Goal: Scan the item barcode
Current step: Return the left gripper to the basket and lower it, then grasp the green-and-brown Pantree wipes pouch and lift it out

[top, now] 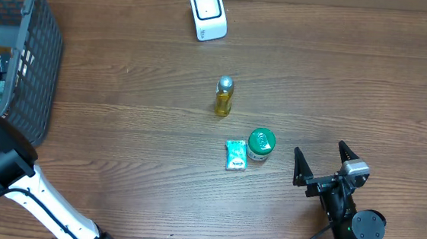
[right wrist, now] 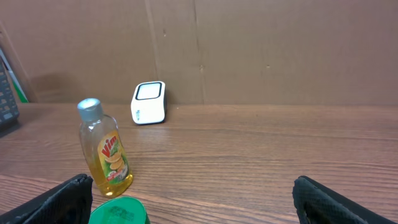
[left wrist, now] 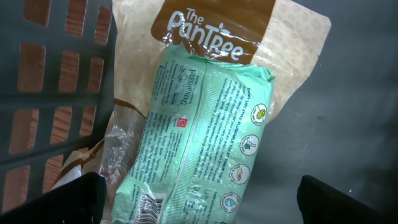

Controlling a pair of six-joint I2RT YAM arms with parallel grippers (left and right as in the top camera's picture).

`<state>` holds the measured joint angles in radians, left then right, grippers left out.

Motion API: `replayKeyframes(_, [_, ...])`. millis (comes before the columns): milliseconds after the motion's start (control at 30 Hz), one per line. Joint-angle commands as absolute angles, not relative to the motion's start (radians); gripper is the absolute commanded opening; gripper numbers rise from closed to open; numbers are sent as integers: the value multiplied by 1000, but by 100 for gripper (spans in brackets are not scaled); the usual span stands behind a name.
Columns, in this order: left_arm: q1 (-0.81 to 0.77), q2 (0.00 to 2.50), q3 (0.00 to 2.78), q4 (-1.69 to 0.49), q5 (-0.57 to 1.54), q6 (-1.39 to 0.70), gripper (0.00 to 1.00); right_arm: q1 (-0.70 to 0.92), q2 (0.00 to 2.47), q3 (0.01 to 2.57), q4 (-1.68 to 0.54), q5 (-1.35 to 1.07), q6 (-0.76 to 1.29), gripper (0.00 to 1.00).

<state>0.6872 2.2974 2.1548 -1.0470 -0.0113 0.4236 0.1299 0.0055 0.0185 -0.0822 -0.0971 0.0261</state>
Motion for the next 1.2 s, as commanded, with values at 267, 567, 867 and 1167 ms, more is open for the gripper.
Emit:
replayKeyframes(267, [689, 2357, 2162, -1031, -10, 628, 100, 129, 3, 8, -77, -91, 25, 100])
replayKeyframes(567, [698, 2407, 2162, -1017, -11, 670, 100, 129, 3, 8, -77, -91, 25, 100])
replayKeyframes(867, [711, 2491, 2162, -1015, -36, 670, 99, 129, 3, 8, -77, -91, 25, 100])
replayKeyframes(1167, [716, 2497, 2162, -1010, -37, 669, 44, 129, 3, 8, -77, -91, 25, 100])
